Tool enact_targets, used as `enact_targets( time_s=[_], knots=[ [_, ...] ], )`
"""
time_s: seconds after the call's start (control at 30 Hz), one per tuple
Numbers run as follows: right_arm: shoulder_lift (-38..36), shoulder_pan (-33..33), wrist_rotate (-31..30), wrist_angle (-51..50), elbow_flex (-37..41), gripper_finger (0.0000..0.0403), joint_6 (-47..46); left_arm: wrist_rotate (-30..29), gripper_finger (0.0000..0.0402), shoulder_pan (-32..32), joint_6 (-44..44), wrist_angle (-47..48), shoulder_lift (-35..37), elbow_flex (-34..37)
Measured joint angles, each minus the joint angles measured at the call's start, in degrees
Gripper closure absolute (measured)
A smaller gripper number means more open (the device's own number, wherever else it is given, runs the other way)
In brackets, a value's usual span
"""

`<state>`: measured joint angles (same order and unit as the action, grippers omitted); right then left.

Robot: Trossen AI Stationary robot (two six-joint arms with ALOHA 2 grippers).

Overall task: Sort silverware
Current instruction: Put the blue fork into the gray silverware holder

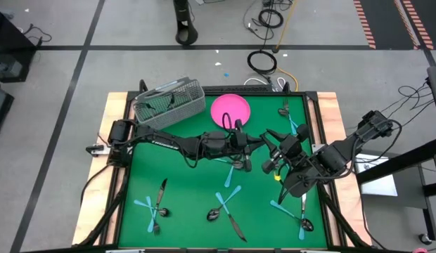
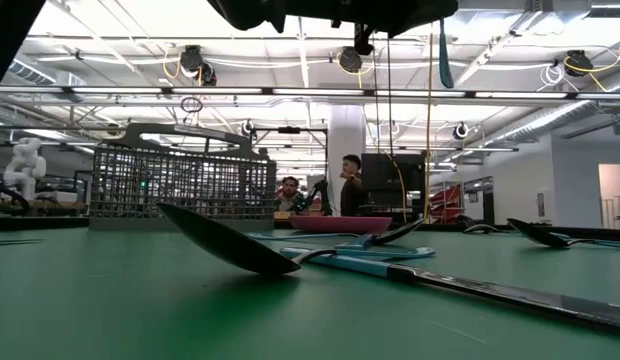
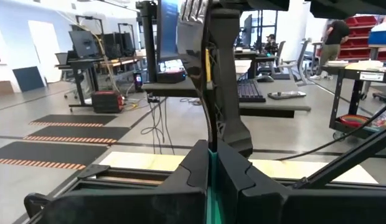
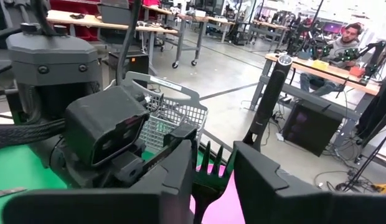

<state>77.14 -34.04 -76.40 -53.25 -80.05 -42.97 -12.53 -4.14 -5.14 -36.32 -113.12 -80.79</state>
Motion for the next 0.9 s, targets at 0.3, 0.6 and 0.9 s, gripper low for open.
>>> enact_targets(
  time_s=[0.3,0.6,0.9],
  knots=[
    [-0.63,-0.04,3.68,0.35,0.0,0.0184,2.14,-0.92,0.0399,0.92,-0.27,0.24,0.01,0.01],
    [-5.5,-1.41,15.2,-3.11,0.0,0.0137,-0.02,-1.92,0.04,4.07,-0.13,9.04,1.81,0.04],
    [-5.19,-3.92,15.21,-20.4,1.27,0.0143,-17.16,-2.11,0.0401,7.85,-1.61,22.55,11.63,1.26]
  ],
)
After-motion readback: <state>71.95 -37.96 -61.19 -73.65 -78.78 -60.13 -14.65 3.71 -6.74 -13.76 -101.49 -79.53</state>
